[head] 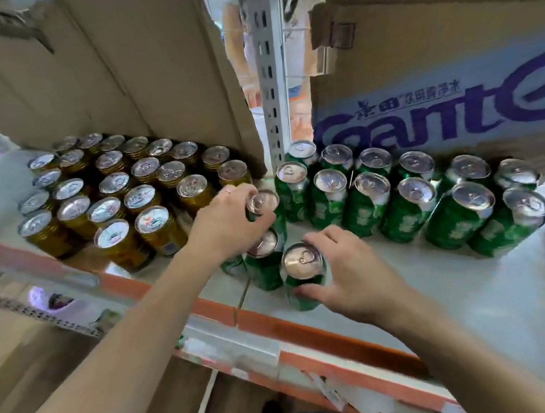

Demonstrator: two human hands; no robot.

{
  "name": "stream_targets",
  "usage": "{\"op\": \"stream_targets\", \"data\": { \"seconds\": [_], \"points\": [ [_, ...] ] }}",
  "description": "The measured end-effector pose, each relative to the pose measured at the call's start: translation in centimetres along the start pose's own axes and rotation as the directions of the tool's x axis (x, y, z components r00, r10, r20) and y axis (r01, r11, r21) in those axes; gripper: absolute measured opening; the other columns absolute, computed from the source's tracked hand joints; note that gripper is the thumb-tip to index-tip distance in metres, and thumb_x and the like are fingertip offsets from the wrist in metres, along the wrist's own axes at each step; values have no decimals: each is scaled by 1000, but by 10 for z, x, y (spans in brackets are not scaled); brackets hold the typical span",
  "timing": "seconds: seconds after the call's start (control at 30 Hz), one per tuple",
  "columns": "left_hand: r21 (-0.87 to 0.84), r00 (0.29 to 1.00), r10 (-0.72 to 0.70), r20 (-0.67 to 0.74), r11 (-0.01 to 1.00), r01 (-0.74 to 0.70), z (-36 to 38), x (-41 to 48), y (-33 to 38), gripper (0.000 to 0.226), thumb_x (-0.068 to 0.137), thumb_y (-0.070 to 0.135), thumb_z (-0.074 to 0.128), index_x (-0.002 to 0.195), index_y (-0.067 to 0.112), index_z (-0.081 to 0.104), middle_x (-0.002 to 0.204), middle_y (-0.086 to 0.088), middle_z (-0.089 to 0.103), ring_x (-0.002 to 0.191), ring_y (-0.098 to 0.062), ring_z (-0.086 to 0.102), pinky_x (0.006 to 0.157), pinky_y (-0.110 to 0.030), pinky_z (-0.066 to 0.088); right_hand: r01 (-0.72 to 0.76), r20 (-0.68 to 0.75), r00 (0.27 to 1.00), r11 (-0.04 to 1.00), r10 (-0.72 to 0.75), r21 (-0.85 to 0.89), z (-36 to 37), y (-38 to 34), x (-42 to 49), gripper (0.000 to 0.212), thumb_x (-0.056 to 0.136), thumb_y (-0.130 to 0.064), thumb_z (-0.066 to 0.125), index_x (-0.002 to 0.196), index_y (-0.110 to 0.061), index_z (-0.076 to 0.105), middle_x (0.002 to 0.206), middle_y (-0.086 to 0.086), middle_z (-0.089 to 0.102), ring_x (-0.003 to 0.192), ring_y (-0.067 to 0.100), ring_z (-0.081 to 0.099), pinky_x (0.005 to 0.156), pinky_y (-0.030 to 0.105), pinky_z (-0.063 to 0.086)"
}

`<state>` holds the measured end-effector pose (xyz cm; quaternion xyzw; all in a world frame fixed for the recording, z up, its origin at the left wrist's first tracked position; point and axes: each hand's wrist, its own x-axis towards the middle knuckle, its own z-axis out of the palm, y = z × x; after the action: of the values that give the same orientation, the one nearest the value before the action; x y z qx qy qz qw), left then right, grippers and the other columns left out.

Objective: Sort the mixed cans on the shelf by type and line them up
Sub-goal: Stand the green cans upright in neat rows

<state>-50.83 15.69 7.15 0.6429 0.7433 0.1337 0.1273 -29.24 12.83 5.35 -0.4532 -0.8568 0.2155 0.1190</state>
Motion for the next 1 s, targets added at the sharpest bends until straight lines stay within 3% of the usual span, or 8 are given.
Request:
{"op": "stream_targets", "data": {
  "seconds": [0.2,0.37,0.43,0.53,0.63,0.73,0.87,1.0],
  "points": [
    [84,998,35,52,996,-39,-3,24,8,59,80,59,67,119,17,61,119,-9,62,110,-31,57,89,-39,48,-117,-52,992,986,111,-117,-8,-11,0,61,76,-62,69,120,-23,55,112,-4,56,106,20,54,86,35,47],
    [-135,963,206,175,974,-184,-16,33,-3,55,80,38,79,130,22,62,123,0,61,113,-18,58,98,-31,45,-281,-194,947,952,255,-121,-10,-1,15,56,76,-51,75,114,-13,61,108,6,61,102,29,58,87,39,47],
    [-215,926,291,242,946,-241,-19,38,-5,58,81,30,79,134,19,60,124,3,60,101,-7,58,92,-21,41,-334,-243,924,933,296,-133,-13,2,23,50,77,-47,75,109,-12,61,104,7,62,98,30,58,83,38,46],
    [-232,895,365,257,922,-309,-19,47,-2,56,79,22,82,131,16,62,121,1,58,105,-14,55,91,-23,42,-383,-289,897,915,334,-130,-15,3,34,43,76,-43,76,104,-13,62,99,8,61,95,30,58,76,34,42],
    [-233,884,406,233,906,-354,-19,51,-1,44,76,22,85,117,18,69,116,-2,55,107,-20,53,94,-31,45,-399,-299,887,910,351,-115,-15,1,41,49,78,-42,75,117,-14,62,105,9,61,102,31,57,83,35,45],
    [-292,864,463,201,870,-398,-16,54,-7,32,75,19,85,104,22,72,116,1,56,108,-17,54,91,-27,42,-416,-296,878,905,375,-87,-10,-1,45,54,79,-41,75,123,-13,60,107,8,58,104,31,56,87,38,47],
    [-354,818,531,222,825,-440,-15,59,-23,30,79,7,81,103,22,72,123,8,59,117,-11,55,107,-35,42,-430,-289,867,903,405,-24,-7,3,43,48,80,-37,76,118,-12,58,101,3,52,102,28,55,81,31,40],
    [-386,802,543,248,815,-432,-15,62,-30,27,82,10,76,103,25,71,125,11,59,121,-7,54,110,-37,41,-403,-123,908,915,400,3,-20,7,39,66,85,-29,73,143,-13,46,134,7,52,125,24,47,99,27,34]
  ]
}}
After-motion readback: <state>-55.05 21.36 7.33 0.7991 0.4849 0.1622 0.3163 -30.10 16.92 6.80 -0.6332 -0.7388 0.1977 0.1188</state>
